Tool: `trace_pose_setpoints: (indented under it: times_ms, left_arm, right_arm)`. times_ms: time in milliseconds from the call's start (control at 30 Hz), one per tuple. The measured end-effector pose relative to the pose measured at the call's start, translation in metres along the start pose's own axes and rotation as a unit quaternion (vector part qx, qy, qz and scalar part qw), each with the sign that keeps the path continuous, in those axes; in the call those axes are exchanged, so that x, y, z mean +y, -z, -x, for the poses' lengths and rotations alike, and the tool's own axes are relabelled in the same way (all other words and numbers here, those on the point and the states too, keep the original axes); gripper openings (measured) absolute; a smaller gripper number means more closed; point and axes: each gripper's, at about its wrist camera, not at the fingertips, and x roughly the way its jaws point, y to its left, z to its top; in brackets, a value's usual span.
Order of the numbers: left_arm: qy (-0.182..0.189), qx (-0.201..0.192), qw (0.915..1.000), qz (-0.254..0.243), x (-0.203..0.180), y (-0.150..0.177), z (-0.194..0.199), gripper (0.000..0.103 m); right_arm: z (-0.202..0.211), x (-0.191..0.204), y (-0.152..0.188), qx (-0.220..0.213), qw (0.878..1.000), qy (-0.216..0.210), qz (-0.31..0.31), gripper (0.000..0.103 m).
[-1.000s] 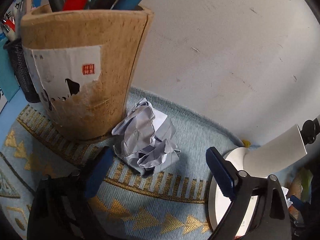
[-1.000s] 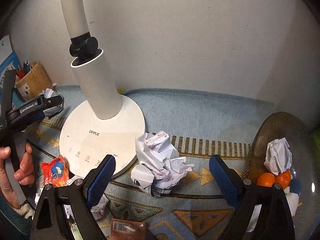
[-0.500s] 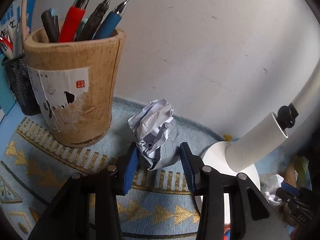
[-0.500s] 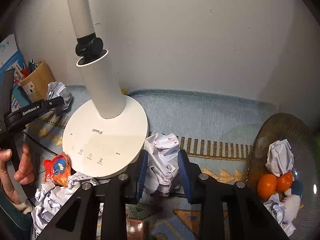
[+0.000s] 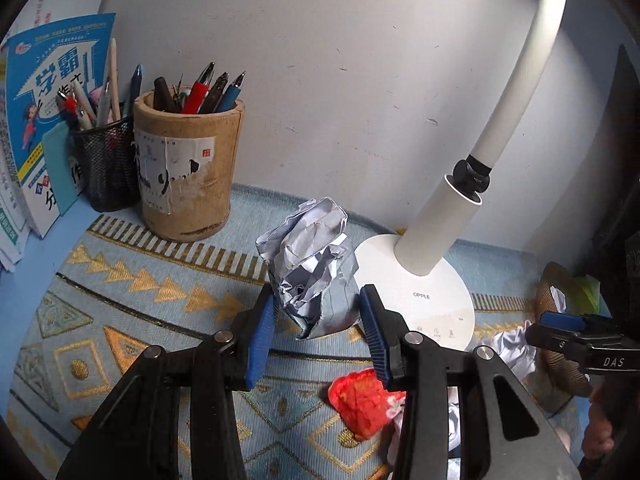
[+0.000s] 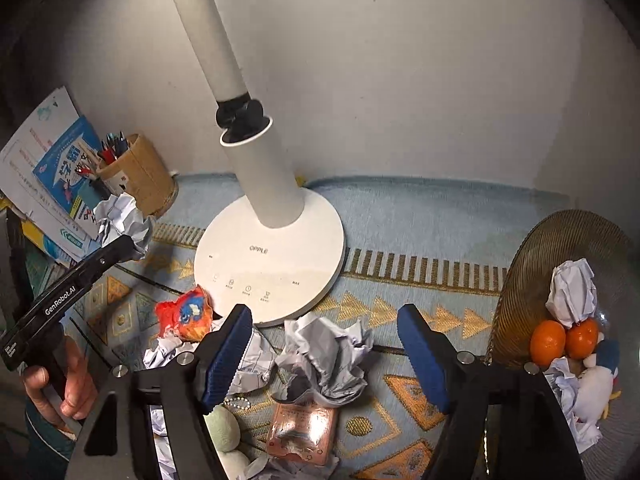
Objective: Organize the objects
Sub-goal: 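Grasp paper by the pen holder with left tool while right grasps paper near lamp, then carry both paper balls to the glass bowl and open both tools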
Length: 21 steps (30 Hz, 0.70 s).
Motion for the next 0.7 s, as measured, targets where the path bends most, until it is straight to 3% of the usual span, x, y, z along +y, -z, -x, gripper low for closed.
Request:
trace_pose_setpoints:
  times_ms: [100, 233, 333, 400, 467, 700]
  left_arm:
    - [-0.006, 0.005, 0.9999, -0.008, 0.001, 0.008, -0.007, 0.039]
    - [-0.007, 0.022, 0.9996, -0.018, 0.015, 0.005, -0.011, 0.039]
    - [0.001, 0.024, 0.9997, -0.009, 0.005, 0.005, -0.01, 0.039]
    - [0.001, 0.019, 0.9998, -0.009, 0.008, 0.006, -0.011, 0.039]
    - [0.001, 0.014, 0.9998, -0.012, 0.006, 0.006, -0.008, 0.039]
    - [0.001, -0.011, 0.9987, -0.049, -0.009, 0.01, 0.028, 0.039]
  right_arm:
    - [-0.017, 0.008, 0.004, 0.019, 0.999, 0.028, 0.008, 0.082]
    - [-0.043, 0.008, 0.009, 0.049, 0.997, 0.054, -0.001, 0.083]
    - [-0.057, 0.015, 0.011, 0.073, 0.995, 0.069, 0.006, 0.073]
    - [-0.062, 0.016, 0.016, 0.081, 0.993, 0.084, 0.01, 0.057]
    - [-0.058, 0.015, 0.019, 0.07, 0.994, 0.078, 0.006, 0.048]
    - [0.018, 0.015, 0.028, -0.02, 0.998, 0.06, 0.005, 0.047]
